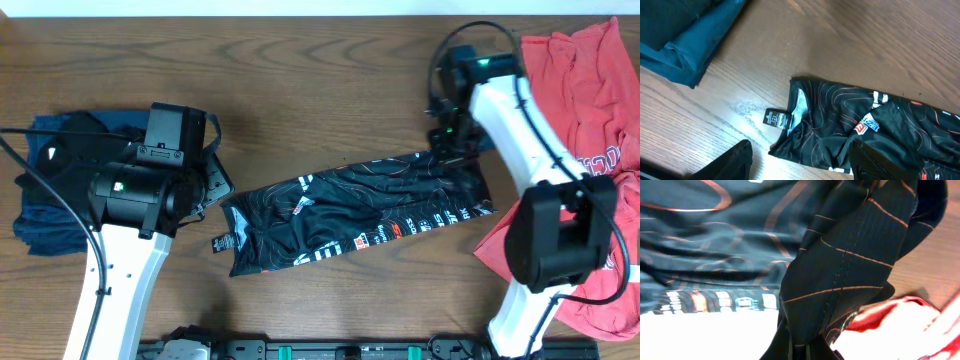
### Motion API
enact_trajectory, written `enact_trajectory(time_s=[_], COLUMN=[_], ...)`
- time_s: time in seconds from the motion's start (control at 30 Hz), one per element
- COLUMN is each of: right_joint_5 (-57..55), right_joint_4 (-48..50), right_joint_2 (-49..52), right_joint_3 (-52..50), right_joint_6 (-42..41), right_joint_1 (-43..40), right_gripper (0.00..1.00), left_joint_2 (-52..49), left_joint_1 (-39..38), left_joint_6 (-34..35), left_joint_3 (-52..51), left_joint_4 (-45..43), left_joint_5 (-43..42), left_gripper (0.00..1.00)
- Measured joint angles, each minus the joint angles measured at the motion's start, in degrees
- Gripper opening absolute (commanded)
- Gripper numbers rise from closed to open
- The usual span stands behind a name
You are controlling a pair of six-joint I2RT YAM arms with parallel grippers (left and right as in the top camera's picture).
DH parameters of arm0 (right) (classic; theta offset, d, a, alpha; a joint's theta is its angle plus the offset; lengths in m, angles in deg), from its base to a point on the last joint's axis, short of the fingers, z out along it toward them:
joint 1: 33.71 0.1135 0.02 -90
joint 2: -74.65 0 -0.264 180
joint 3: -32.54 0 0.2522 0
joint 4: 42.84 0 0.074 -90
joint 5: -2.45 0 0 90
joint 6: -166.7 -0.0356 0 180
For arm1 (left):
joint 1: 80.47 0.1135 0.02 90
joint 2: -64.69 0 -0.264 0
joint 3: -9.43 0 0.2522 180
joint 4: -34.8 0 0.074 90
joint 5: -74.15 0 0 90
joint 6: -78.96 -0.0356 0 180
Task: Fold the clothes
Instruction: 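Fold the strip's right end leftward onto the middle with the right gripper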
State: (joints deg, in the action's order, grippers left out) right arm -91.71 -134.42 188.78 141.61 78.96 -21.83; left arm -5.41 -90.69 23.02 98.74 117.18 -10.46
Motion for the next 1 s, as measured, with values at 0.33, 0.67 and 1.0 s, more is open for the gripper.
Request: enact_trajectory(time_s=[0.33, 0.67, 1.0], right_joint_5=[0.0, 0.0, 0.1], right_joint_4=[5.3, 12.3, 12.5], right_joint_2=[0.0, 0.0, 0.0], right_joint_3=[-5.8, -10.3, -10.3], right_joint_6=[-1.9, -2.9, -3.3], right_joint_1=[8.0, 14.2, 17.0], right_gripper=[0.01, 0.13, 0.26], left_joint_2=[0.0, 0.0, 0.0], left_joint_1=[0.0, 0.0, 0.0], left_joint_6=[0.0, 0.0, 0.0], left_joint_3=[0.0, 0.0, 0.0], left_joint_4=[0.4, 0.5, 0.4], left_joint_5=[0.0, 0.0, 0.0], left_gripper=[0.64, 0.64, 0.64])
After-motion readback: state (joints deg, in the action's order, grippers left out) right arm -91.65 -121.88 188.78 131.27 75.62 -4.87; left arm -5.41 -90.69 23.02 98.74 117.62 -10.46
